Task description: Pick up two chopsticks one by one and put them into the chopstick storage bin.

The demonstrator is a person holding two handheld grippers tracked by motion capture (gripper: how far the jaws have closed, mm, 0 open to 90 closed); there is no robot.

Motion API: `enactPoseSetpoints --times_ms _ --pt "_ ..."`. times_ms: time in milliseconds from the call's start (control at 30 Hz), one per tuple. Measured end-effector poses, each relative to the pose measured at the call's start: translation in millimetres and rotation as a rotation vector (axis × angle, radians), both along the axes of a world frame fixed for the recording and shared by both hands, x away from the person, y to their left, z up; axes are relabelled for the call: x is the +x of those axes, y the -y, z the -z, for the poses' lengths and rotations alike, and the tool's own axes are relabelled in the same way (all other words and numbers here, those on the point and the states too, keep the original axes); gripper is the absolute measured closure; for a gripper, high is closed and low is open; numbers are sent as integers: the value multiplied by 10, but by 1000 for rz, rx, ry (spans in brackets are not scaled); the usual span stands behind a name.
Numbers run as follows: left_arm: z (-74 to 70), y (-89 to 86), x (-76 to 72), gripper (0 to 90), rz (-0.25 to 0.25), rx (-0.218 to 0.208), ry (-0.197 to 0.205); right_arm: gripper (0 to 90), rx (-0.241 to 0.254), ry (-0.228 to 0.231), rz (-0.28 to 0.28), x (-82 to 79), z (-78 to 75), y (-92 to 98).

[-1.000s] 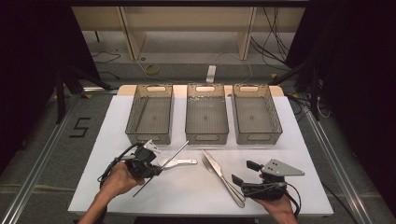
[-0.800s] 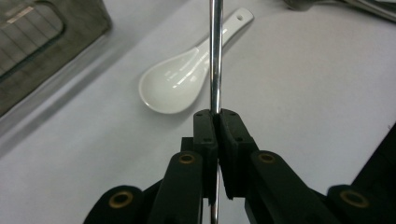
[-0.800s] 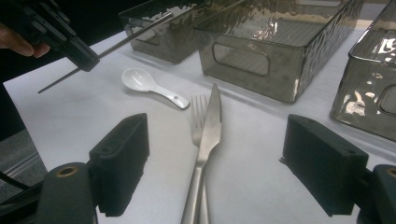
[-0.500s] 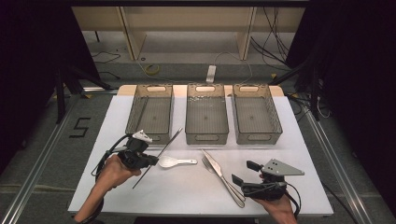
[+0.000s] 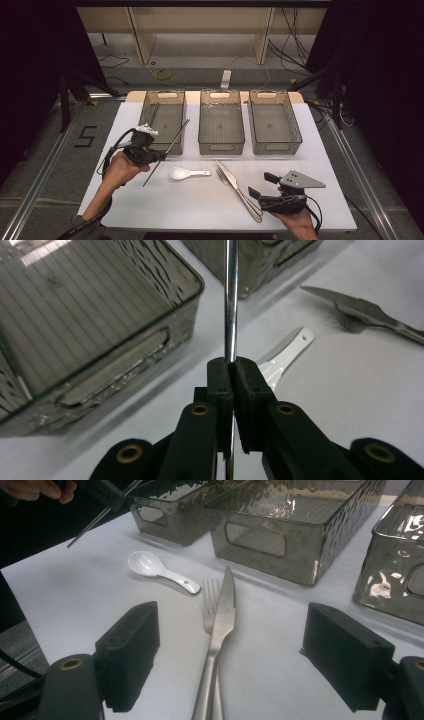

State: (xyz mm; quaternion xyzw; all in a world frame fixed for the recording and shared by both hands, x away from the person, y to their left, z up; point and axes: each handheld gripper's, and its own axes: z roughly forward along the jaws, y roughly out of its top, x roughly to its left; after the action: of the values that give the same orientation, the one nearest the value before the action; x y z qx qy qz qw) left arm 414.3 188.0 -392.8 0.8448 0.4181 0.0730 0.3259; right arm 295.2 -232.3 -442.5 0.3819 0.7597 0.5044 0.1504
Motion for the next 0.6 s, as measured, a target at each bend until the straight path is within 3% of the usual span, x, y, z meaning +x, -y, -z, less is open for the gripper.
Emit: enactPoseSetpoints --times_ms 267,600 --pt "-226 -60 204 854 -48 -19 53 236 6 3 3 1 -4 8" --pt "-343 -146 433 854 -115 -54 82 235 9 2 4 3 -3 12"
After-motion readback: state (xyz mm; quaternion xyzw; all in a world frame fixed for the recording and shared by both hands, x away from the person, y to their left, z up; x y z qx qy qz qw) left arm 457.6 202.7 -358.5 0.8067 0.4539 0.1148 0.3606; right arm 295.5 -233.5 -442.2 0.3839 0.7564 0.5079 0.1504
